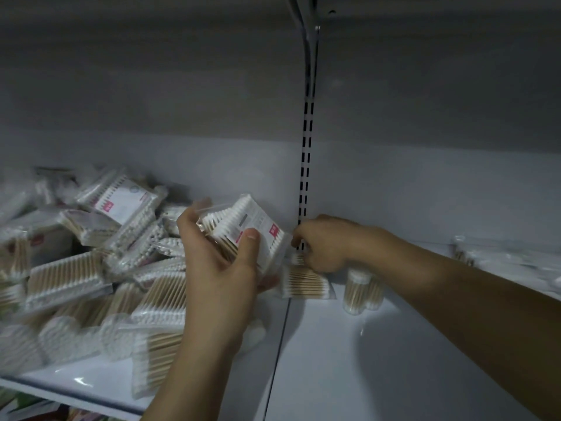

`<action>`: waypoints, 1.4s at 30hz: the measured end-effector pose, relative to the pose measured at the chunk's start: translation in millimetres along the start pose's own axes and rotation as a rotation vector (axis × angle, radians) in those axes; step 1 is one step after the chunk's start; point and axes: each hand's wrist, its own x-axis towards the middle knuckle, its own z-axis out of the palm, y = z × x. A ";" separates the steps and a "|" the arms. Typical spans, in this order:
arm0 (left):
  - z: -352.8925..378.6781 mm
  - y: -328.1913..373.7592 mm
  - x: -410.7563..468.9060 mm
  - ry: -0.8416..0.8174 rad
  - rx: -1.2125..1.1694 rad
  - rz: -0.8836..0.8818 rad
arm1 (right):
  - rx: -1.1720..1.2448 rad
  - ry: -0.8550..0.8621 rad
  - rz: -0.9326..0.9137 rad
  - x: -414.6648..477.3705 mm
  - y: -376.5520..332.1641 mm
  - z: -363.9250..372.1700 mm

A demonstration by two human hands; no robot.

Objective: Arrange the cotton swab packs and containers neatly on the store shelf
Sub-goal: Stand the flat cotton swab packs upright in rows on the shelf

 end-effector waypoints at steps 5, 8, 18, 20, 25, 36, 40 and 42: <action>-1.0 -2.1 0.6 0.036 0.054 0.051 | 0.038 0.104 -0.020 -6.3 11.7 -3.2; -2.1 -2.5 1.2 0.035 0.085 0.067 | 0.307 0.350 0.034 -16.3 19.1 -16.4; 13.8 6.5 -9.3 -0.089 -0.003 -0.046 | 1.264 0.467 -0.253 -78.0 -24.7 -34.1; 14.0 8.0 -8.9 -0.068 0.066 0.011 | 1.219 0.470 -0.234 -71.4 -23.9 -32.3; 4.5 8.0 -2.4 0.087 0.105 0.101 | 0.494 0.366 -0.117 -36.8 -2.6 -19.0; 5.1 4.9 -3.1 0.092 0.115 0.155 | 0.272 0.223 -0.076 -32.8 7.7 -25.9; 1.1 3.8 -5.0 0.067 0.197 0.208 | 1.260 0.150 -0.219 -65.3 15.3 -51.2; -0.3 1.7 -5.3 0.071 0.224 0.229 | 1.421 0.128 -0.315 -72.2 16.2 -53.2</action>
